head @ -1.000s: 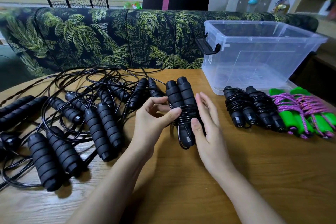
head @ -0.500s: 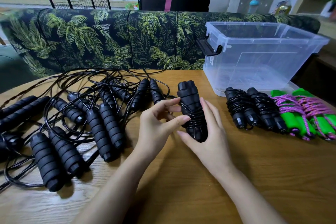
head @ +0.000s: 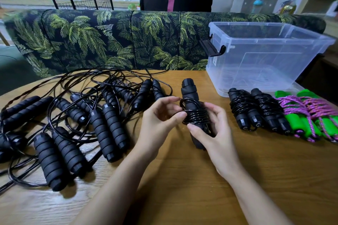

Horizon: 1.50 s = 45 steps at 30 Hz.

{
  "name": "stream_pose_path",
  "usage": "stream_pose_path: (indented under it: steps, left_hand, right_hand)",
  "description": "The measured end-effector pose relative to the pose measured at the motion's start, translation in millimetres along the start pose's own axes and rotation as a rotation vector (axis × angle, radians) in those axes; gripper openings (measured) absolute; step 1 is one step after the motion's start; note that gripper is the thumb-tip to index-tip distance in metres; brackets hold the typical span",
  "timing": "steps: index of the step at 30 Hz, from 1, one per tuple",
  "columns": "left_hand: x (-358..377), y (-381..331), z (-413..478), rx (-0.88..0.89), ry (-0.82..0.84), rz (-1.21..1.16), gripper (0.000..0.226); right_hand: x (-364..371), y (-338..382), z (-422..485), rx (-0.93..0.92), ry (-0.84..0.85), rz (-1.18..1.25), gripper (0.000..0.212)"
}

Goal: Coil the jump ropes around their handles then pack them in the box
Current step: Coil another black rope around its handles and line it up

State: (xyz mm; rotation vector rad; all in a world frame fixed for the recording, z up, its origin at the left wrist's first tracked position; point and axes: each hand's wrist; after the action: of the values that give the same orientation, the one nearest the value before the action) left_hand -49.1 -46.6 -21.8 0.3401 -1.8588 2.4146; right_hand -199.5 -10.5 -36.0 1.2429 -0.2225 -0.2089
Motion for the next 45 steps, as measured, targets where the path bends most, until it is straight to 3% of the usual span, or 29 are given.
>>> stream_pose_path:
  steps: [5,10,14,18,21,25,32,38,45]
  left_hand:
    - [-4.1,2.4,4.7,-0.139,0.028,-0.015,0.057]
    - [-6.1,-0.7,5.9,-0.208,0.177,-0.028,0.047]
    - [-4.5,-4.7,3.3,-0.19,0.107,-0.035,0.047]
    - [-1.5,-5.7,1.2,-0.146,0.021,-0.014,0.029]
    - [-0.2,-4.8,-0.6,-0.12,0.009,0.058,0.033]
    - [-3.8,-9.0,2.4,-0.136,0.003,0.057,0.04]
    - [-4.3,-9.4,1.7,-0.116,-0.03,0.076,0.04]
    - [-7.3,-14.0,5.5,-0.148,0.01,0.036,0.051]
    - [1.9,-8.9,-1.5,-0.086,-0.097,0.059,0.036]
  right_hand:
    - [1.5,-2.0,0.0,0.043,0.038,0.101,0.052]
    - [3.0,-3.2,-1.1,0.077,0.087,0.151,0.055]
    - [2.6,-0.8,0.9,-0.045,0.043,0.022,0.054]
    - [6.2,-2.5,-2.3,-0.13,0.034,-0.081,0.064]
    - [7.5,-4.3,-2.6,-0.203,0.013,-0.162,0.063]
    - [2.3,-3.6,1.3,-0.044,0.023,0.003,0.056]
    - [4.8,-2.8,-1.2,-0.129,-0.006,-0.078,0.057]
    - [0.0,0.0,2.7,0.01,0.008,0.057,0.05]
    - [3.5,-7.9,0.2,-0.319,-0.062,-0.262,0.046]
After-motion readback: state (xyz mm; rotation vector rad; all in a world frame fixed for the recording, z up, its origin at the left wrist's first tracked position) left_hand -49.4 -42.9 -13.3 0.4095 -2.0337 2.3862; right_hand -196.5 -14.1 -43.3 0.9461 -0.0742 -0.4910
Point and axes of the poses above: each hand's wrist, its own z-axis towards the middle knuckle, its own x-axis out of the palm, y = z × x, and after that the axes turned 11 degrees about -y, right-handed
